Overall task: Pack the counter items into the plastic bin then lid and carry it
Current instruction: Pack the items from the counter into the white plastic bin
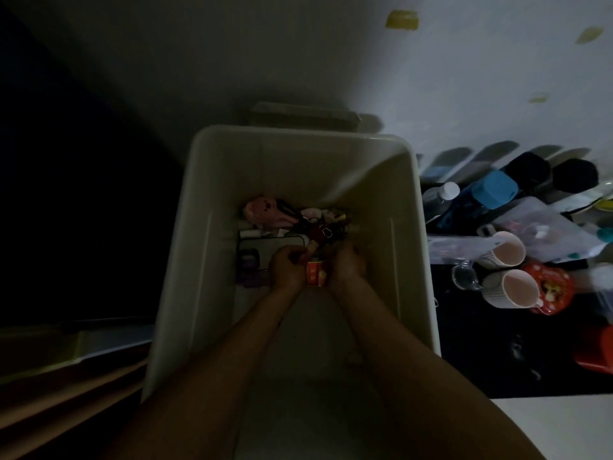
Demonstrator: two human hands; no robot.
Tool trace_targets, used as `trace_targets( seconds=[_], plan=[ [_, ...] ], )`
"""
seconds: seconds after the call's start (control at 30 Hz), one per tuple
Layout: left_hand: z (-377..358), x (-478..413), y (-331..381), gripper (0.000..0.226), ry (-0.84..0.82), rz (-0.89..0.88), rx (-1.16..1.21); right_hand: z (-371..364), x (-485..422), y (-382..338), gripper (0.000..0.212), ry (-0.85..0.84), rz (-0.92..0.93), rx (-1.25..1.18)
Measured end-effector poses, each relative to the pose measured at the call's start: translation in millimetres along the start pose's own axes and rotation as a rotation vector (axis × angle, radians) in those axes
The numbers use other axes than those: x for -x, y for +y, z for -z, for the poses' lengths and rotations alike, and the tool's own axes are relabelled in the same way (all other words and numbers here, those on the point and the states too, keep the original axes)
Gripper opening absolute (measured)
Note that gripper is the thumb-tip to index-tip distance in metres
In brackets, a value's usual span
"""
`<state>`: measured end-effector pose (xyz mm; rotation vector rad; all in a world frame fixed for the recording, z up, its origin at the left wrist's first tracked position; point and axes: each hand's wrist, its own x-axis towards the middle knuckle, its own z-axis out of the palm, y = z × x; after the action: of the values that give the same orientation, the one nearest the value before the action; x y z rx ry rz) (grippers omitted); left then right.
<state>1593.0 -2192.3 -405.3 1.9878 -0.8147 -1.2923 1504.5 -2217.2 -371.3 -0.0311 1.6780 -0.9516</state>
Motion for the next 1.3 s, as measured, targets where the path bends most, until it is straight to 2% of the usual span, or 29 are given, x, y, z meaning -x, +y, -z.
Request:
trace_targets(
  seconds=[0.1,0.27,0.33,0.47,0.57,0.73,0.83,1.07,1.2,1.3],
  plan=[
    [3,3,2,0.012,0.048,-0.056,-0.007,-2,4,-11,0.033,-0.015,-0.032,-0.166],
    [6,4,7,0.016,0.041,-0.042,-0.023,2,4,4,0.038,-0.048,-0.017,-0.053],
    [7,7,11,0.016,0.049,-0.043,-0.021,5,9,7,0.031,-0.061,0.015,-0.001],
    [14,14,18,0.015,0.062,-0.049,0.019,8,21,12,0.022,-0.061,0.085,-0.025],
    [20,16,24,0.014,0.087,-0.019,0.042,9,37,7,0.022,-0.155,0.13,-0.055],
    [33,42,48,0.019,0.116,-0.014,0.108,16,59,-1,0.018,-0.252,0.279,0.089],
    [38,64,61,0.019,0.092,-0.067,0.146,29,78,-13,0.025,-0.338,0.338,0.124],
    [32,116,100,0.018,-0.111,-0.272,0.229,73,123,-55,0.034,-0.544,0.644,0.343],
    [29,141,120,0.019,-0.074,-0.386,0.251,102,141,-91,0.037,-0.634,0.759,0.359],
    [18,159,134,0.022,-0.033,-0.418,0.326,126,144,-113,0.038,-0.642,0.828,0.36]
  ],
)
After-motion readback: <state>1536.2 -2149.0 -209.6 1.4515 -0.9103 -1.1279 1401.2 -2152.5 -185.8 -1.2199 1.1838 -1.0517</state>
